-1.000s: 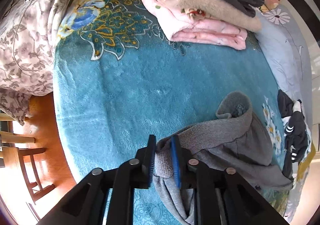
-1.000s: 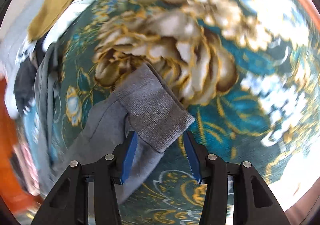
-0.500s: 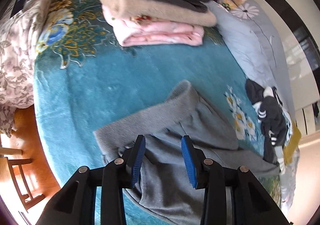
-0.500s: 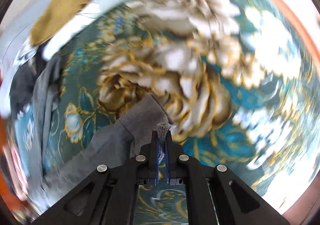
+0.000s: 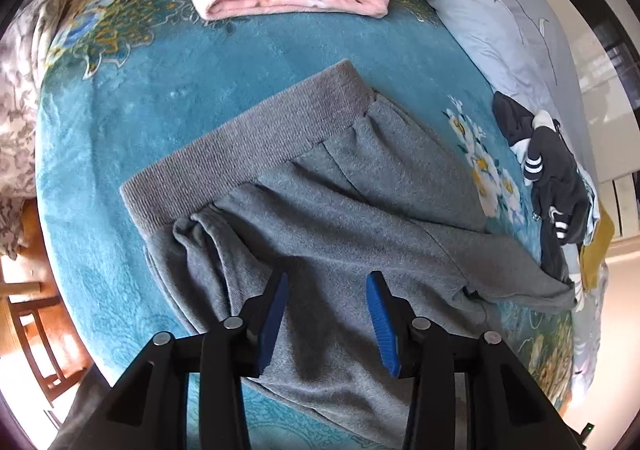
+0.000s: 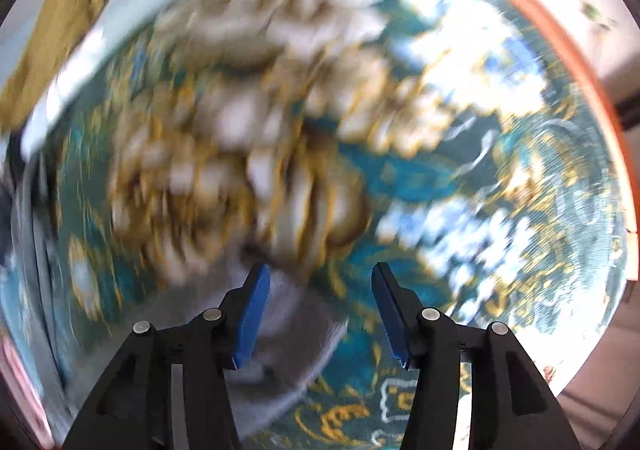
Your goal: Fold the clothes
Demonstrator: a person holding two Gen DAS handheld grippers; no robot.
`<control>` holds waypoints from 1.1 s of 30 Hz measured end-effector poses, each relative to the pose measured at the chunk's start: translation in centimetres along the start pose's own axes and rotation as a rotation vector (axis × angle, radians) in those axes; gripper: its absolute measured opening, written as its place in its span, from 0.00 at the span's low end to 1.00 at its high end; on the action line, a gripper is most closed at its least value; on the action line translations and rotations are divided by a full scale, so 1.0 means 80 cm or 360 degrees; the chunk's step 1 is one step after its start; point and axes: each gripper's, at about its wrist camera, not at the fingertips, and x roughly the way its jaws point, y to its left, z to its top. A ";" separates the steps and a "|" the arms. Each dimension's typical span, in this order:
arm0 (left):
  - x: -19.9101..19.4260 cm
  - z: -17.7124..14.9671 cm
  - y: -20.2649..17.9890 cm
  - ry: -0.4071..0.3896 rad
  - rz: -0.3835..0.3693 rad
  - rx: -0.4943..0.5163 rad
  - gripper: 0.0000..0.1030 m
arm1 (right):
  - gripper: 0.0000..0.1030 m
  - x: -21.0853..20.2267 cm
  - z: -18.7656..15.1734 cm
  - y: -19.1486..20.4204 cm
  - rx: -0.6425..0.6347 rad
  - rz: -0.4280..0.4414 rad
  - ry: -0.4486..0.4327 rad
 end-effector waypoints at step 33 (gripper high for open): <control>0.004 -0.025 -0.032 -0.0048 -0.0054 -0.0128 0.53 | 0.05 -0.128 0.068 0.315 -0.0632 0.1027 -0.0317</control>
